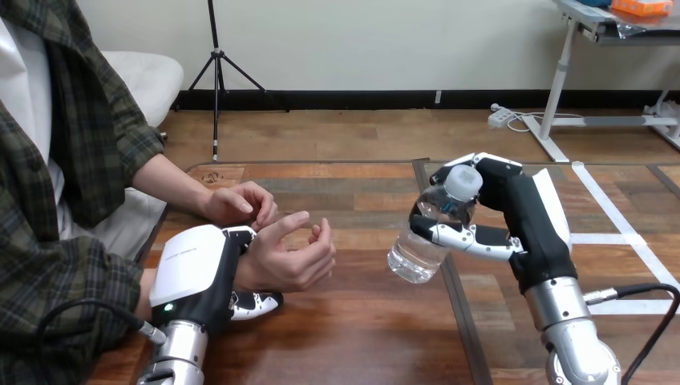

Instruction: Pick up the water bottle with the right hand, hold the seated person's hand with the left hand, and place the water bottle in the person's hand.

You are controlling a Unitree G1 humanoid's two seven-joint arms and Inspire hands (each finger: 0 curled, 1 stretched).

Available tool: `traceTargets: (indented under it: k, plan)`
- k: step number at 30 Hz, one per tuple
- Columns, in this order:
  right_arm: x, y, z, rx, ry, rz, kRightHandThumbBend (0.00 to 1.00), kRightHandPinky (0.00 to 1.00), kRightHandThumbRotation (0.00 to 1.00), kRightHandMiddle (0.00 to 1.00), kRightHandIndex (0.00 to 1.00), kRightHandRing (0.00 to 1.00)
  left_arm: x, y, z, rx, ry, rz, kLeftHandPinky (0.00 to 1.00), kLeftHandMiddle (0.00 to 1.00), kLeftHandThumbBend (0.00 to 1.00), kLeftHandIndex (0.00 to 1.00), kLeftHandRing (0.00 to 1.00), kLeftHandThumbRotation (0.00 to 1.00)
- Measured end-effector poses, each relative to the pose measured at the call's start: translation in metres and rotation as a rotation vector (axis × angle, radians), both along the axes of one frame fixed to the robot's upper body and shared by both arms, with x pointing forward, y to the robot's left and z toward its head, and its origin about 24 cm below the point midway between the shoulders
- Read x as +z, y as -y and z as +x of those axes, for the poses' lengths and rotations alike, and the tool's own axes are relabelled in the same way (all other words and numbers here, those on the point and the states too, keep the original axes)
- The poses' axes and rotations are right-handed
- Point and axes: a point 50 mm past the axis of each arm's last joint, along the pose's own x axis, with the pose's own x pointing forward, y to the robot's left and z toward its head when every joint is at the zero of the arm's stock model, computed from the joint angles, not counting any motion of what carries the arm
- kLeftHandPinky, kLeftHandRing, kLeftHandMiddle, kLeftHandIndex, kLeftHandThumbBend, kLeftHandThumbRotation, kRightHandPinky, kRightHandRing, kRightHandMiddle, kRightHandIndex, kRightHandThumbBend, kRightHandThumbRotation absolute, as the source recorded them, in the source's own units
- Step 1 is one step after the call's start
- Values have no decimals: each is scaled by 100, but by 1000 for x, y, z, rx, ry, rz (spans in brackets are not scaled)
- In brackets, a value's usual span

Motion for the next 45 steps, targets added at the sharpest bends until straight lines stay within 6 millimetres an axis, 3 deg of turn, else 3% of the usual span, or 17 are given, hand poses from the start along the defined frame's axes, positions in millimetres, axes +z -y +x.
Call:
traceTargets:
  k: [45]
  plan:
    - [1, -2, 1, 14, 1, -1, 73, 37, 0, 48, 49, 42, 3, 5, -3, -15, 52, -18, 46, 50, 80, 50, 48, 0]
